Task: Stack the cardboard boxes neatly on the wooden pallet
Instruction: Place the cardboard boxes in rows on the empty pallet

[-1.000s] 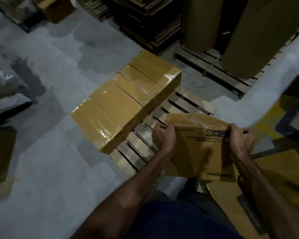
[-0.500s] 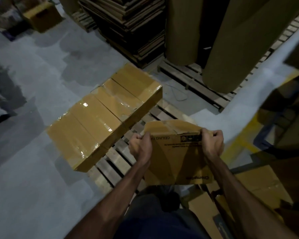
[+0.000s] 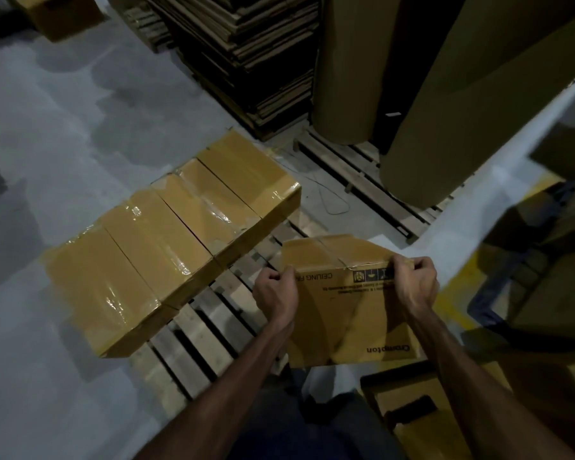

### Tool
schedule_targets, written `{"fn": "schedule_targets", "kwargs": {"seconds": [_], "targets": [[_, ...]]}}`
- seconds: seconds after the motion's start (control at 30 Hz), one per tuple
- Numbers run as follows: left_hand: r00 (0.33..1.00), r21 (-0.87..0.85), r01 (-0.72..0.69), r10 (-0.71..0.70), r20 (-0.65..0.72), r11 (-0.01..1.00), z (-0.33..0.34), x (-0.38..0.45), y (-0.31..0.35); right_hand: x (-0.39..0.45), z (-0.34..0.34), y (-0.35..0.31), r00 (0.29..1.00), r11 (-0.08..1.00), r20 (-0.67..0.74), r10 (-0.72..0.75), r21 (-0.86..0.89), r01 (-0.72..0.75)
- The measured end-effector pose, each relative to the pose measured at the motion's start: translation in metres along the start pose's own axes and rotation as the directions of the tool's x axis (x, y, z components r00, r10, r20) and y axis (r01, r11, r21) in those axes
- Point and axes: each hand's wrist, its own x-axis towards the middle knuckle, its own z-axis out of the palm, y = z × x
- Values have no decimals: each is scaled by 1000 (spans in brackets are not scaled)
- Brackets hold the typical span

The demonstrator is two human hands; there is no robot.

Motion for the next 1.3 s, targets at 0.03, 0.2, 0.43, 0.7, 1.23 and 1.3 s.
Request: {"fn": "schedule_targets", "kwargs": {"seconds": [0.03,0.2,0.43,0.7,1.23,1.3], "targets": [[1000,-2,9,-9,-4,1000,5,6,0,8,5,-4,1000,1000,3,-4,-11,4],[999,-13,41,-42,-19,999,34,31,-9,50,30,-15,996,996,58,-65,-60,69],[984,-80,152,-158,-77,985,99,67,-64,135,73,6,977,986,168,-132,-82,147],[915,-163,380,-396,-77,910,213,93,-188,271,135,113,956,994,272,-109,14,110],[874,52,452,-454,175,890,359,138,-393,415,205,317,968,997,243,59,-55,-47],[876,66,437,-441,193,897,357,145,-392,417,206,328,962,994,257,93,-74,-77]]}}
